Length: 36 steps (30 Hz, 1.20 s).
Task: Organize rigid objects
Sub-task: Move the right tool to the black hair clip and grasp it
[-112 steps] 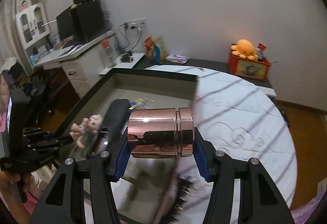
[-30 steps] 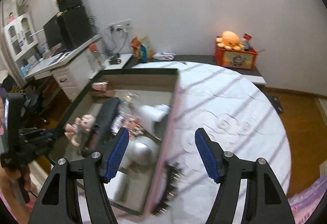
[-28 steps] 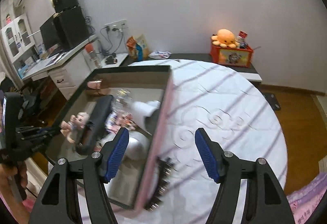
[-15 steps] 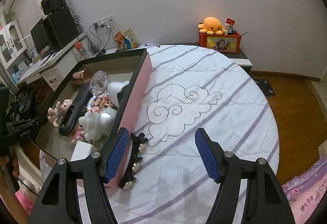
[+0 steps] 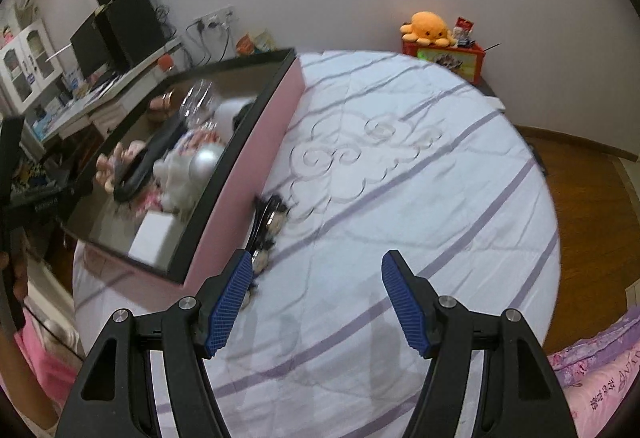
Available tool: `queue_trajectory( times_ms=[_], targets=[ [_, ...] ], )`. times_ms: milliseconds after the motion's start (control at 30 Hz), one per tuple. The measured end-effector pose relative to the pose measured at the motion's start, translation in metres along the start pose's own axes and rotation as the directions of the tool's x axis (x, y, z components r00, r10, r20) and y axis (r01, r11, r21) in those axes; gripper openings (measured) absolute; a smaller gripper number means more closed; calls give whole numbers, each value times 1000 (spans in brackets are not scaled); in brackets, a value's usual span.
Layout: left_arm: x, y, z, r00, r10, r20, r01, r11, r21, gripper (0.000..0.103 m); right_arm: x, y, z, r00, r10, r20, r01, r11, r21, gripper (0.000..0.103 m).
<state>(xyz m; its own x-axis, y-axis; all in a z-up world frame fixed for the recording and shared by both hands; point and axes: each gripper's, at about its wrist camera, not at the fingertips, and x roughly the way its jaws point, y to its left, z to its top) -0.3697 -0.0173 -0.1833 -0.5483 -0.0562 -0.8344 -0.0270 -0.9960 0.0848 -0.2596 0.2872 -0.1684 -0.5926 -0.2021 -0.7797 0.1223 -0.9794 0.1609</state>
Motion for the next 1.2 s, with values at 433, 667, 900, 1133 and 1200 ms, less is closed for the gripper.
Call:
queue_trajectory(
  times_ms=[433,667,900,1133,1200],
  targets=[
    [0,0,0,1000,4,-5,-4,1000,14,5,17,19,-16,994,53,-95,-61,995,-82,69],
    [1,1,1,1000,3,-5,-3,1000,17,5,25,19,-16,996,40,-81,-47,995,-84,69],
    [1,0,1,1000,0,-8,0,1000,20,5,22,-1,-5,992,-125,-17,124,992,-28,69],
    [1,-2,1,1000,2,-8,-2,1000,24,5,37,8,6,997,-61,-48,56,995,-87,69],
    [1,-2,1,1000,1,-9,-1,1000,23,5,42,5,14,998,-50,-44,46,995,-90,69]
  ],
)
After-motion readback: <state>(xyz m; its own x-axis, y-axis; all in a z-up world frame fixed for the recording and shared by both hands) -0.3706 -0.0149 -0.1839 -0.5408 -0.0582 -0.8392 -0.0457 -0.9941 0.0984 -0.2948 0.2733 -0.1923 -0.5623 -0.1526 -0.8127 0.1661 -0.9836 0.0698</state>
